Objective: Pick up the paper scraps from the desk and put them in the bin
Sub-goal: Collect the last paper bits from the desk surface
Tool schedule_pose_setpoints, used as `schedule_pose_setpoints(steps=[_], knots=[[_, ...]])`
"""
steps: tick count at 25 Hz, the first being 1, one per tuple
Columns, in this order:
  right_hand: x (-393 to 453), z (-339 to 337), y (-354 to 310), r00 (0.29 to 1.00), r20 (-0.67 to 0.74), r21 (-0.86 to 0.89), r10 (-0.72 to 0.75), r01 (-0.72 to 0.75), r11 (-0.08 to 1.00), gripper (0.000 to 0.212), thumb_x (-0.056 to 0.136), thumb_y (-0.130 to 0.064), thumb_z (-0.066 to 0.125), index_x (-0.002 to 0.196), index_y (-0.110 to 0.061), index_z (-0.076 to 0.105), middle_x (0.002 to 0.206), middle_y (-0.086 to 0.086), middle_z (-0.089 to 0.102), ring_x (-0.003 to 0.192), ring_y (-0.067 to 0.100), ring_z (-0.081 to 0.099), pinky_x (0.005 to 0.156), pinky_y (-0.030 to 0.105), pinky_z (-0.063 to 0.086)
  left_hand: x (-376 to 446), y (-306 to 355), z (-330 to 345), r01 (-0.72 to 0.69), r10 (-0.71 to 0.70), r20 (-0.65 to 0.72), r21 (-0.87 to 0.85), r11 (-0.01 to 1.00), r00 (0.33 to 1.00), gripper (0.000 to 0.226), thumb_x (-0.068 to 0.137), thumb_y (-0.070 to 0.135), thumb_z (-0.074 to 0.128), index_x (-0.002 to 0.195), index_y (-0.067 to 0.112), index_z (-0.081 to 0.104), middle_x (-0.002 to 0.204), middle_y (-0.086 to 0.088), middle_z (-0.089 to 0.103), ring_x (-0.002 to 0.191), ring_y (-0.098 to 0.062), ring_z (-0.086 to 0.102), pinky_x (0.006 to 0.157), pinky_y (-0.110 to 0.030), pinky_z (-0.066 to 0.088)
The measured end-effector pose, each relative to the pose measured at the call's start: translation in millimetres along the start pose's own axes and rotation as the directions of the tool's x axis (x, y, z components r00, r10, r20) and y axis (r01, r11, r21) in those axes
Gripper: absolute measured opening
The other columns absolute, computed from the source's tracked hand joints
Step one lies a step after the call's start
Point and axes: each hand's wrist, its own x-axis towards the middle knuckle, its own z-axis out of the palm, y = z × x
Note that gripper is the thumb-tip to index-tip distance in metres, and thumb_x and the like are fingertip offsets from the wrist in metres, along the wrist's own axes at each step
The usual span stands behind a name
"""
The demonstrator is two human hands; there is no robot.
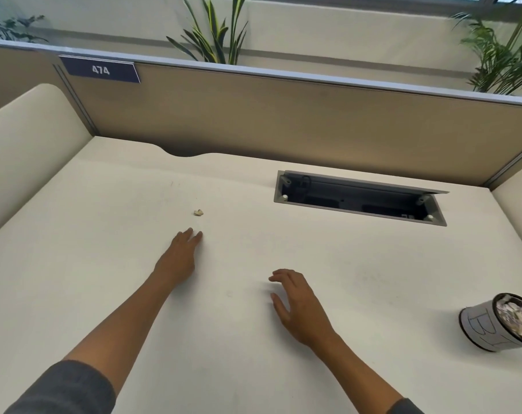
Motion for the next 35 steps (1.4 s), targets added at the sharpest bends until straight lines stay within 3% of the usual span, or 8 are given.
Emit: schedule_pose_setpoints(steps=[6,10,13,17,19,21,30,35], knots=[[15.1,14.5,-12.1,0.997,0.065,-0.006,-0.031,0.031,1.0,0.023,0.097,-0.025,0.053,0.118,-0.022,0.061,0.131,-0.012,0.052,0.125,0.004,0.047,0.097,0.023,0.045,-18.0,-3.3,6.1,-0.001,0.01,-0.248,0.035,0.999,0.969,0.035,0.089,-0.009,0.038,0.114,0.001,0.061,0.121,-0.014,0.059,0.11,-0.031,0.057,0.085,-0.039,0.05],[30.2,22.5,-20.6,0.99,0.133,-0.005,-0.052,0.053,0.999,0.021,0.096,-0.024,0.054,0.115,-0.022,0.061,0.129,-0.012,0.052,0.124,0.005,0.047,0.09,0.021,0.046,-30.2,-3.6,10.0,-0.024,0.037,-0.266,0.049,0.998,0.963,0.024,0.083,-0.012,0.041,0.087,0.001,0.061,0.093,-0.012,0.058,0.09,-0.03,0.056,0.068,-0.041,0.049],[59.5,26.3,-28.7,0.981,0.178,-0.001,-0.076,0.078,0.997,0.02,0.095,-0.022,0.054,0.114,-0.022,0.06,0.126,-0.011,0.053,0.12,0.008,0.048,0.086,0.026,0.049,-33.9,1.8,8.6,0.02,-0.114,-0.326,-0.278,0.96,0.938,0.02,0.086,-0.005,0.05,0.084,0.003,0.068,0.089,-0.008,0.065,0.085,-0.027,0.061,0.073,-0.038,0.051],[116.5,38.0,-43.1,0.968,0.243,0.005,-0.068,0.069,0.998,0.021,0.096,-0.02,0.054,0.116,-0.021,0.058,0.125,-0.007,0.053,0.117,0.012,0.047,0.087,0.034,0.05,-44.7,3.1,5.4,0.169,-0.573,-0.012,-0.951,0.26,0.819,0.016,0.078,0.006,0.073,0.09,0.016,0.078,0.09,0.006,0.075,0.084,-0.01,0.07,0.079,-0.023,0.053],[144.9,47.9,-52.2,0.953,0.297,-0.026,-0.056,0.067,0.997,0.025,0.096,-0.02,0.054,0.121,-0.019,0.056,0.129,-0.003,0.051,0.121,0.015,0.047,0.091,0.035,0.049,-50.5,3.2,5.1,0.118,-0.524,0.218,-0.969,-0.218,0.823,0.017,0.076,0.001,0.076,0.093,0.007,0.076,0.093,-0.004,0.076,0.085,-0.015,0.073,0.078,-0.022,0.055],[173.4,60.7,-62.3,0.925,0.379,-0.084,-0.029,0.066,0.994,0.034,0.096,-0.019,0.054,0.13,-0.016,0.052,0.137,0.0,0.046,0.124,0.019,0.046,0.093,0.04,0.049,-53.4,0.4,3.0,0.084,-0.47,0.32,-0.886,-0.457,0.823,0.019,0.077,-0.003,0.074,0.096,-0.002,0.073,0.094,-0.01,0.075,0.086,-0.019,0.073,0.079,-0.023,0.056],[254.3,98.9,-79.5,0.858,0.513,-0.185,0.03,0.076,0.98,0.066,0.097,-0.009,0.049,0.156,-0.022,0.022,0.164,0.0,0.015,0.146,0.023,0.026,0.109,0.042,0.04,-48.2,-13.8,1.4,0.044,-0.426,0.381,-0.785,-0.618,0.82,0.015,0.079,-0.008,0.07,0.093,-0.006,0.072,0.089,-0.013,0.076,0.086,-0.022,0.074,0.069,-0.021,0.059],[247.1,109.6,-71.7,0.879,0.466,-0.273,-0.106,0.256,0.927,0.039,0.102,-0.005,0.038,0.14,-0.006,0.049,0.145,0.009,0.045,0.129,0.029,0.044,0.097,0.045,0.047,-48.1,-17.2,4.3,0.053,-0.425,0.39,-0.784,-0.618,0.817,0.016,0.079,-0.007,0.071,0.095,-0.006,0.072,0.09,-0.013,0.076,0.088,-0.023,0.074,0.071,-0.022,0.059]])
